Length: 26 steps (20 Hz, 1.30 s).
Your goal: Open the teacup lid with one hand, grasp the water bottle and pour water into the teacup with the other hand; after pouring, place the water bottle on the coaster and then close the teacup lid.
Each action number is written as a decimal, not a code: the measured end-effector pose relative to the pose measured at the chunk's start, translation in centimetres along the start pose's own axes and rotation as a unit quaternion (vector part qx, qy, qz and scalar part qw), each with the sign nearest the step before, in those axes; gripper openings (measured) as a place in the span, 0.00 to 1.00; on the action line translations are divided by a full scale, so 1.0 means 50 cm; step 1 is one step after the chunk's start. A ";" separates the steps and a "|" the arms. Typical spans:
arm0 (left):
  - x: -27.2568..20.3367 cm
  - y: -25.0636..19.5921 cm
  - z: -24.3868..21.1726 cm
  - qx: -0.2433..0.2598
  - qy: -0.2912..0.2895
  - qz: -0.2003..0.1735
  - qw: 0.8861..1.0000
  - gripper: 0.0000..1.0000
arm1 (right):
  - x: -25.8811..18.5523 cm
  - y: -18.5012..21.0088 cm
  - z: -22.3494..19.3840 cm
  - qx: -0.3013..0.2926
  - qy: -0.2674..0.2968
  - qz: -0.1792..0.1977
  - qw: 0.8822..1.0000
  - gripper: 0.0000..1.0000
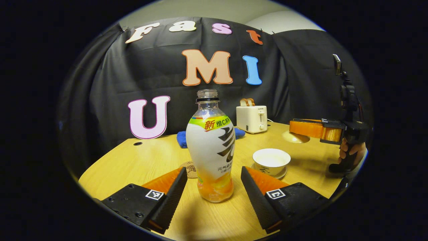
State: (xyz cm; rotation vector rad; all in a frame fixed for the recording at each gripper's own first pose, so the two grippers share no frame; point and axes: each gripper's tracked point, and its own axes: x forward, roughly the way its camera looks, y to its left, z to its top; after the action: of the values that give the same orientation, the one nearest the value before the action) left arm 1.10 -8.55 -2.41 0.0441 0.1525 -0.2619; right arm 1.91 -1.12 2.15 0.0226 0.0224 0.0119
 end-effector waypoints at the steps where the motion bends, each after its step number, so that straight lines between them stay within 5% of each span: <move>1: 0.008 0.002 -0.001 -0.002 0.003 0.003 1.000 0.94 | 0.000 0.000 -0.001 0.000 0.001 0.000 1.000 0.28; 12: 0.048 0.004 -0.004 0.003 0.018 0.011 1.000 0.60 | -0.006 -0.025 0.012 0.002 -0.005 -0.009 1.000 0.29; 21: 0.054 0.026 -0.006 0.114 0.057 0.035 0.991 0.57 | -0.009 -0.024 0.012 0.003 -0.003 -0.007 1.000 0.29; 26: 0.061 0.051 -0.008 0.192 0.081 0.057 0.976 0.57 | -0.008 -0.018 0.006 0.004 0.001 -0.003 1.000 0.29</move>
State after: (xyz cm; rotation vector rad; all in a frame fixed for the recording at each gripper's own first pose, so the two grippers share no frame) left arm 4.59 -6.84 -3.21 0.4574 0.2585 -0.1703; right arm 1.51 -2.03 2.44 0.0297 0.0243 0.0050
